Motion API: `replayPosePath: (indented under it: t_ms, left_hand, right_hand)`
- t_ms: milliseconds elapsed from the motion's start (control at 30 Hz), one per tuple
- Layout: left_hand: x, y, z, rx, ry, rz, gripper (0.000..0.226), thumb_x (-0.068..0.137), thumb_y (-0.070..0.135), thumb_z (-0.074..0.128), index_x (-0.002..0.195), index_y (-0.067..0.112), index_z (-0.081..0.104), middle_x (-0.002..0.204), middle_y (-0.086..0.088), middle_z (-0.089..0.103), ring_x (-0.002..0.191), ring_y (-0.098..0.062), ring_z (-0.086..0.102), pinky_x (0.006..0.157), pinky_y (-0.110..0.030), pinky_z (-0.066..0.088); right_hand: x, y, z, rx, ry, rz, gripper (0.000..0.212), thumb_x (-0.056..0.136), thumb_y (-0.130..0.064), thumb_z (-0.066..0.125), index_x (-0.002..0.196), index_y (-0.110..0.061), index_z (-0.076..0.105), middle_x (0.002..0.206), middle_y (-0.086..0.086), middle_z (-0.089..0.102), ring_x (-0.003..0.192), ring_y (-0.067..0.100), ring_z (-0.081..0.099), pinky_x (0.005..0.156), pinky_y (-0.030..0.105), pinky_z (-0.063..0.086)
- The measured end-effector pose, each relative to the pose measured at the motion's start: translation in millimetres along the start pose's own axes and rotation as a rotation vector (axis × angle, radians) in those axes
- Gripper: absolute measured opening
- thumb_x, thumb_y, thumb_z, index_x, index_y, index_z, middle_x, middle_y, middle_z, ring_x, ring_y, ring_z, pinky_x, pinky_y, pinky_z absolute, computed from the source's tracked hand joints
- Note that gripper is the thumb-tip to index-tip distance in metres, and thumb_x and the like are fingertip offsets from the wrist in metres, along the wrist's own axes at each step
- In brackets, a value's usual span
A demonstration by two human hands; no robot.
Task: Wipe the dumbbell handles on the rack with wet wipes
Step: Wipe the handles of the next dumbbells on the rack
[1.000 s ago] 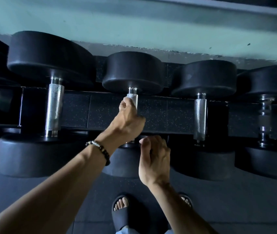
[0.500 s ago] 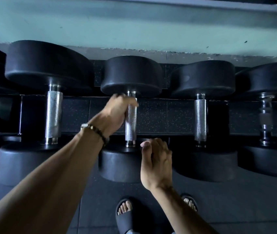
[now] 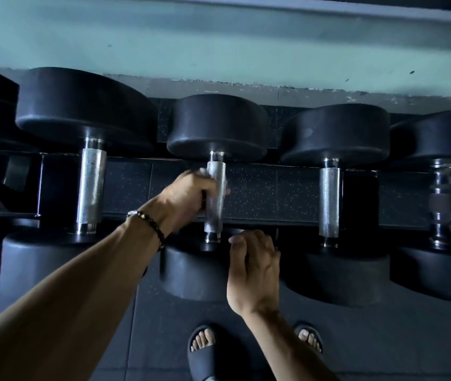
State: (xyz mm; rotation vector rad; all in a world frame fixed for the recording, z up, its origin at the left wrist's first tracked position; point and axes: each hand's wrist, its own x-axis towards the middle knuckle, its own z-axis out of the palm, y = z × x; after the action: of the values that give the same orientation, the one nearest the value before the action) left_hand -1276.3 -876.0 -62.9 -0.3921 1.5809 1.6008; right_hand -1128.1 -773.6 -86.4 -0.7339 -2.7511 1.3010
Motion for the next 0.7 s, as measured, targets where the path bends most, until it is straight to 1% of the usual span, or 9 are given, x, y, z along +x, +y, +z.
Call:
replayPosePath:
  t_ms: [133,233,300,367,433,533,567,633,700]
  left_hand:
    - [-10.2,-15.0,-12.8,0.260,-0.144,-0.177,0.060,0.042,0.014,0.069,0.092,-0.016,0.057,0.087,-0.022,0.060,0.078,-0.035,0.055,0.073,-0.042,0.042]
    - [3.5,1.9,-8.0,0.065,-0.145,-0.147,0.043,0.051,0.007,0.063,0.091,-0.008,0.060,0.084,-0.021,0.063,0.079,-0.033,0.060,0.068,-0.035,0.050]
    - [7.2,5.8,-5.9,0.052,-0.120,-0.141,0.044,0.050,0.006,0.065,0.093,-0.003,0.060,0.087,-0.017,0.065,0.086,-0.030,0.064,0.071,-0.034,0.051]
    - [1.3,-1.6,-11.8,0.262,-0.181,-0.217,0.058,0.043,0.011,0.078,0.096,-0.001,0.058,0.095,-0.021,0.060,0.087,-0.033,0.058,0.070,-0.031,0.045]
    - [-7.2,-9.3,-21.0,0.431,-0.272,-0.330,0.052,0.058,0.010,0.075,0.105,0.001,0.057,0.103,-0.020,0.058,0.089,-0.030,0.058,0.072,-0.030,0.047]
    - [-12.6,-13.6,-27.5,0.509,-0.296,-0.342,0.067,0.053,0.021,0.075,0.118,0.015,0.059,0.115,-0.016,0.061,0.101,-0.027,0.063,0.079,-0.034,0.051]
    - [-11.6,-11.0,-27.5,0.460,-0.286,-0.330,0.063,0.052,0.021,0.076,0.112,0.013,0.061,0.110,-0.015,0.062,0.096,-0.026,0.063,0.076,-0.033,0.050]
    - [-8.4,-3.6,-24.0,0.380,-0.205,-0.183,0.030,0.055,0.010,0.075,0.080,0.007,0.059,0.079,-0.010,0.059,0.069,-0.017,0.059,0.064,-0.029,0.048]
    - [1.4,11.6,-16.1,0.321,-0.087,-0.094,0.023,0.077,-0.003,0.066,0.070,0.015,0.054,0.061,0.010,0.054,0.058,-0.001,0.052,0.060,-0.021,0.052]
  right_hand:
    - [-1.3,-1.3,-1.2,-0.035,0.002,-0.010,0.040,0.093,-0.034,0.026,0.076,-0.017,0.058,0.086,0.000,0.062,0.084,0.028,0.055,0.080,0.040,0.037]
    - [-1.0,0.6,0.2,-0.014,0.029,-0.014,0.041,0.094,-0.033,0.030,0.078,-0.016,0.063,0.084,0.001,0.063,0.082,0.028,0.056,0.078,0.041,0.042]
    - [-0.3,0.9,1.5,-0.015,0.041,-0.015,0.041,0.095,-0.033,0.031,0.078,-0.015,0.064,0.084,0.001,0.064,0.082,0.029,0.058,0.078,0.042,0.044]
    - [-0.5,1.3,1.2,-0.024,0.042,-0.031,0.040,0.094,-0.032,0.032,0.078,-0.015,0.064,0.084,0.001,0.064,0.082,0.029,0.057,0.078,0.043,0.044]
    - [0.4,0.3,-0.3,-0.036,0.038,-0.040,0.039,0.093,-0.032,0.031,0.078,-0.016,0.063,0.085,0.000,0.065,0.083,0.029,0.057,0.079,0.044,0.044]
    - [-0.7,-1.1,-1.0,-0.042,0.025,-0.036,0.041,0.093,-0.033,0.030,0.079,-0.015,0.063,0.087,0.001,0.066,0.084,0.030,0.058,0.080,0.046,0.046]
    - [-0.5,-1.1,-1.4,-0.035,0.029,-0.030,0.041,0.094,-0.033,0.030,0.079,-0.015,0.064,0.087,0.002,0.066,0.084,0.030,0.058,0.079,0.046,0.047]
    - [-0.5,-1.8,-1.1,-0.016,0.044,-0.014,0.040,0.094,-0.032,0.031,0.078,-0.014,0.064,0.085,0.003,0.065,0.082,0.031,0.058,0.078,0.047,0.048]
    - [-0.8,-2.1,0.2,-0.011,0.054,-0.023,0.040,0.095,-0.031,0.032,0.079,-0.013,0.064,0.086,0.004,0.066,0.082,0.033,0.060,0.078,0.048,0.050]
